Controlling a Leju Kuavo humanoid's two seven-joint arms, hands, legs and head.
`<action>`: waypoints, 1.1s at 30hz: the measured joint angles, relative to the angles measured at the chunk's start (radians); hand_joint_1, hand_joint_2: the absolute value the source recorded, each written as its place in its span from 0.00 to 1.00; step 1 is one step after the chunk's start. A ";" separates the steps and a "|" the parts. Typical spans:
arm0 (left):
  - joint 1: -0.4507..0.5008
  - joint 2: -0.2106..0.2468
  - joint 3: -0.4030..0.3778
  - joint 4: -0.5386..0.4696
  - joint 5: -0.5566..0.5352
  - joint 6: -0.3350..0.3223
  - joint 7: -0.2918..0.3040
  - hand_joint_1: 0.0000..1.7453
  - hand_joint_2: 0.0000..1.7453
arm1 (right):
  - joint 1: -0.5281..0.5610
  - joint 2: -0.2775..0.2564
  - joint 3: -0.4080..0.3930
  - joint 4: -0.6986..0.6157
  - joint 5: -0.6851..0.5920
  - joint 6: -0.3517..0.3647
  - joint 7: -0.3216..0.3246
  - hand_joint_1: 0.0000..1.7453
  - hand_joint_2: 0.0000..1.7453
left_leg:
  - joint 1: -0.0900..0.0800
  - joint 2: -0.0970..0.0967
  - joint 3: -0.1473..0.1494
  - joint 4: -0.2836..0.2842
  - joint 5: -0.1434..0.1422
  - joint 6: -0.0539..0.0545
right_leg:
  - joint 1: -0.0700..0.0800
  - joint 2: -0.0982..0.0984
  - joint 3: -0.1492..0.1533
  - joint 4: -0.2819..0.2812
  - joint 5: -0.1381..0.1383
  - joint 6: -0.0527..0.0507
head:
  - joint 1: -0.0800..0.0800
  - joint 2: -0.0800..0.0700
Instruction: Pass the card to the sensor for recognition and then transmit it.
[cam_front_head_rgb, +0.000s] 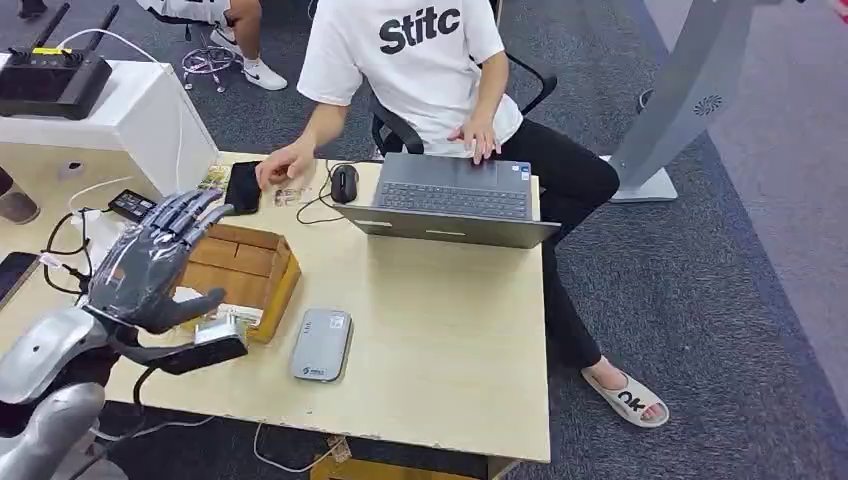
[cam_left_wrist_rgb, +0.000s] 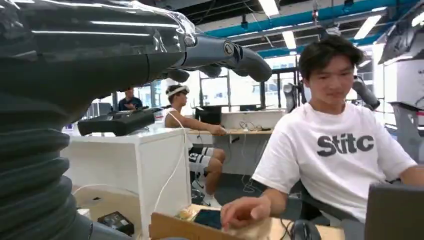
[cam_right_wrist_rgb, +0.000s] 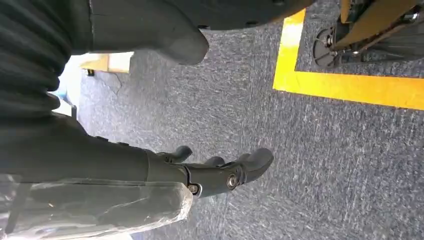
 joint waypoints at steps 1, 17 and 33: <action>0.015 0.012 0.000 -0.012 0.007 -0.002 0.002 0.00 1.00 | 0.000 0.002 -0.002 0.000 -0.001 0.000 0.000 0.00 1.00 | 0.000 0.000 0.000 0.000 0.000 0.000 | 0.000 0.000 0.000 0.000 0.000 0.000 | 0.000 0.000; 0.147 -0.041 -0.041 0.047 -0.176 0.113 0.076 0.00 1.00 | -0.002 0.015 0.001 0.002 0.002 0.002 0.014 0.00 1.00 | 0.000 -0.001 0.000 0.000 0.000 0.000 | 0.000 -0.001 0.001 0.000 0.000 0.000 | 0.000 0.000; 0.155 -0.187 -0.046 0.274 -0.339 0.211 0.146 0.00 1.00 | -0.003 0.016 0.038 0.002 0.015 0.003 0.036 0.00 1.00 | 0.000 -0.001 0.000 0.000 0.000 0.000 | 0.000 -0.002 0.001 0.000 0.000 0.000 | 0.000 0.000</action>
